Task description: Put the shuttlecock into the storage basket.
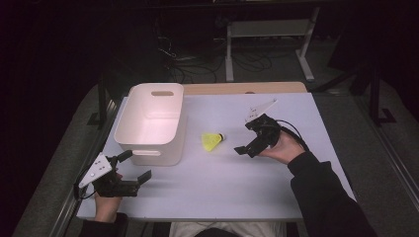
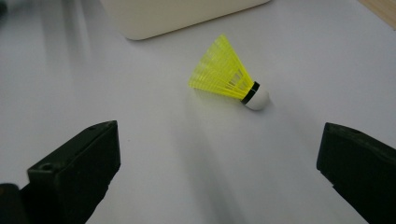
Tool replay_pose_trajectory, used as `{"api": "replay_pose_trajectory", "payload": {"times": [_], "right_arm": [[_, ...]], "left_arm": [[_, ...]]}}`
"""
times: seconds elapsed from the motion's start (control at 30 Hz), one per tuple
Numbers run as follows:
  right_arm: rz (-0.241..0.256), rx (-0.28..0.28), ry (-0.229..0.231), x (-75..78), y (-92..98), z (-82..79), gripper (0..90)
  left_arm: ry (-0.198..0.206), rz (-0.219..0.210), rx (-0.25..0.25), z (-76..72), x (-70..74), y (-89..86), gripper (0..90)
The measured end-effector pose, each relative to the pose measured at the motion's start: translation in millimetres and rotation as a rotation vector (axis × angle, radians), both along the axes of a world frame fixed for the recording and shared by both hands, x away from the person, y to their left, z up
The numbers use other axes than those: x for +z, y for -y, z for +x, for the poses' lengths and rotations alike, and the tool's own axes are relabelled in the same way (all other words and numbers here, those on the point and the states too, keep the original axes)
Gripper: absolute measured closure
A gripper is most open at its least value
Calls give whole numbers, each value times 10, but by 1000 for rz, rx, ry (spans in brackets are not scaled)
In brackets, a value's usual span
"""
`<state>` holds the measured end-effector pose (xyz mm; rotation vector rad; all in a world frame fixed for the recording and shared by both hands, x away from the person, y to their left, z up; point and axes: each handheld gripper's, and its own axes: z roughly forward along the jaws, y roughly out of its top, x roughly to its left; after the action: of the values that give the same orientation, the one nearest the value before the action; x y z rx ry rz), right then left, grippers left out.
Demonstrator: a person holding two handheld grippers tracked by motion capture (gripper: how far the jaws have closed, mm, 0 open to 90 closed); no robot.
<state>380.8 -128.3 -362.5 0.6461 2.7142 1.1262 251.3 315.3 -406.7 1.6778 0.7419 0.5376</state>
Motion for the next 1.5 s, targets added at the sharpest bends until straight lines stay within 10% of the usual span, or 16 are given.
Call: {"api": "replay_pose_trajectory", "payload": {"times": [1.5], "right_arm": [[-18, 15, -58, -337, -285, 235, 42]], "left_arm": [[2, 0, -2, -5, 2, -4, 0]]}}
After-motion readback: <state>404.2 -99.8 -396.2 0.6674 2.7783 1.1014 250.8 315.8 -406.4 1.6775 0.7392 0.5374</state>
